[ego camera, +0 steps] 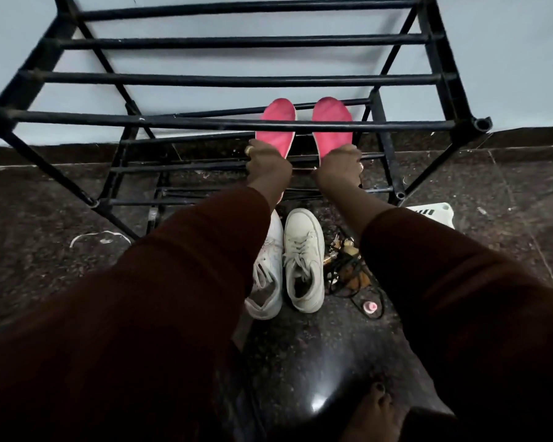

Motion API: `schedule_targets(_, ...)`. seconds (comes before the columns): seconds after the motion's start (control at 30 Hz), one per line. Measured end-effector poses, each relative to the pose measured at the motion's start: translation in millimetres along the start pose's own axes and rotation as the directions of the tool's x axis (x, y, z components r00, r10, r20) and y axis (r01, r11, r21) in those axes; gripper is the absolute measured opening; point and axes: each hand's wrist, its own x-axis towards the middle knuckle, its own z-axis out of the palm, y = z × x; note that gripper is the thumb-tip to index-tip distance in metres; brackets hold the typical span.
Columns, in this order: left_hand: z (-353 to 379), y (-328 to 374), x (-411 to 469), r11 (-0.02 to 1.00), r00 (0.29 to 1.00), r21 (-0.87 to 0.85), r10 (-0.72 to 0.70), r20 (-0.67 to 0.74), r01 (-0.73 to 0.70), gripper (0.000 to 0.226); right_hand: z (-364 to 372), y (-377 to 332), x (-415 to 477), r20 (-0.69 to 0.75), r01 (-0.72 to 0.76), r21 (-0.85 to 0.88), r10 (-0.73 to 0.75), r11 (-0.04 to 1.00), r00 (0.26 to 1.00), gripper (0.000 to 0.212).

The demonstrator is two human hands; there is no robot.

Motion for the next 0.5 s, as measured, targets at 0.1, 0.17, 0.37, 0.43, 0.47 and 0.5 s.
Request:
schedule_targets(0.1,-6,-5,-14,0.999,0.999,-0.016,0.041,-0.006,-0.041,0.052,-2,6,-14,-0.014,0.041,0.016,-0.041,0.999,0.999,0.057)
schedule_targets(0.17,-14,-12,-26,0.989,0.989,0.019,0.144,0.017,-0.144,0.066,-6,11,-28,-0.040,0.094,0.027,-0.092,0.995,0.995,0.054)
schedule_targets(0.37,-39,-36,-72,0.968,0.973,-0.103,0.229,-0.020,-0.230,0.076,-23,34,-99,-0.062,0.243,0.104,-0.237,0.964,0.969,0.055)
schedule_targets(0.43,-46,-51,-92,0.968,0.975,-0.121,0.219,-0.026,-0.221,0.069,-25,47,-127,-0.045,0.222,0.151,-0.217,0.963,0.975,0.057)
schedule_targets(0.47,-48,-62,-103,0.967,0.976,-0.136,0.216,-0.024,-0.217,0.066,-22,57,-141,-0.026,0.220,0.149,-0.219,0.964,0.975,0.054)
schedule_targets(0.5,-49,-74,-114,0.964,0.977,-0.163,0.212,-0.016,-0.211,0.064,-17,68,-155,-0.016,0.212,0.170,-0.213,0.962,0.977,0.050)
